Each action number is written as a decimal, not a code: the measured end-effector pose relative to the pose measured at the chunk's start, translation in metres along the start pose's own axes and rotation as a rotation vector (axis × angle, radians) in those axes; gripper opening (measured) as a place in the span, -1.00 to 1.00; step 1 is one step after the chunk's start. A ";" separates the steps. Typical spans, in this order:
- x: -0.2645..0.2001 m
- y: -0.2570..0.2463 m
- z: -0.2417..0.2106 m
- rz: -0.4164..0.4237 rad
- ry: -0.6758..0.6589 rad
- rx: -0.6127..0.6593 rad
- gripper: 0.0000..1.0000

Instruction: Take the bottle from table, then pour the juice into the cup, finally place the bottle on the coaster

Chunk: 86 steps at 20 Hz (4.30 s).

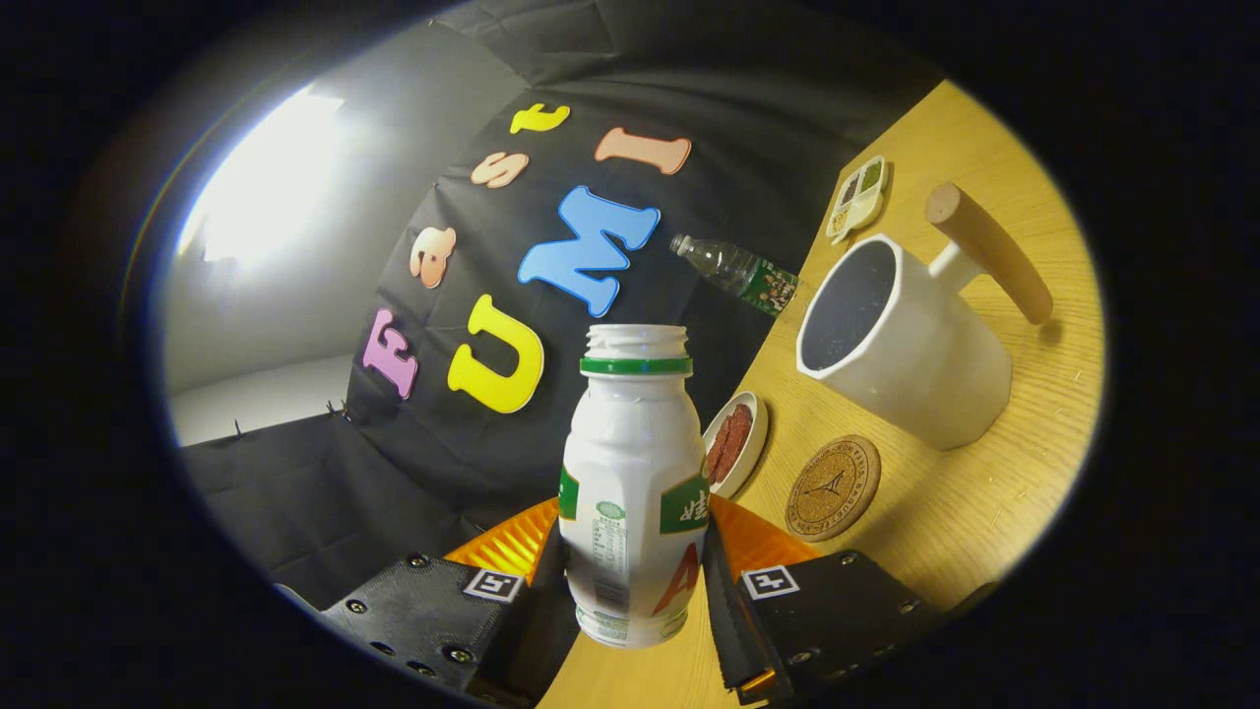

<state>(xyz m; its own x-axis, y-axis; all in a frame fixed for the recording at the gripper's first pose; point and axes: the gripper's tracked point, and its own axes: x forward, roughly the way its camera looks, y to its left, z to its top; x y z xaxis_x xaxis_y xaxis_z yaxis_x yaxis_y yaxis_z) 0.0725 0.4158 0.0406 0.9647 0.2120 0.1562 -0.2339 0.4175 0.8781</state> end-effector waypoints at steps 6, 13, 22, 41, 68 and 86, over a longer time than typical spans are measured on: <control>-0.001 0.000 0.009 0.012 -0.026 0.062 0.31; 0.007 0.002 0.017 0.035 -0.049 0.163 0.31; 0.009 0.006 0.019 0.064 -0.075 0.288 0.31; 0.016 0.009 0.034 0.096 -0.126 0.448 0.30; 0.023 0.020 0.043 0.124 -0.155 0.530 0.30; 0.021 0.025 0.045 0.138 -0.158 0.572 0.30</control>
<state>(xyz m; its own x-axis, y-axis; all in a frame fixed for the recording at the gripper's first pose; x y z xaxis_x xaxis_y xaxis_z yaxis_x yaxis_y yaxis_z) 0.0919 0.3907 0.0863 0.9467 0.0781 0.3125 -0.2982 -0.1546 0.9419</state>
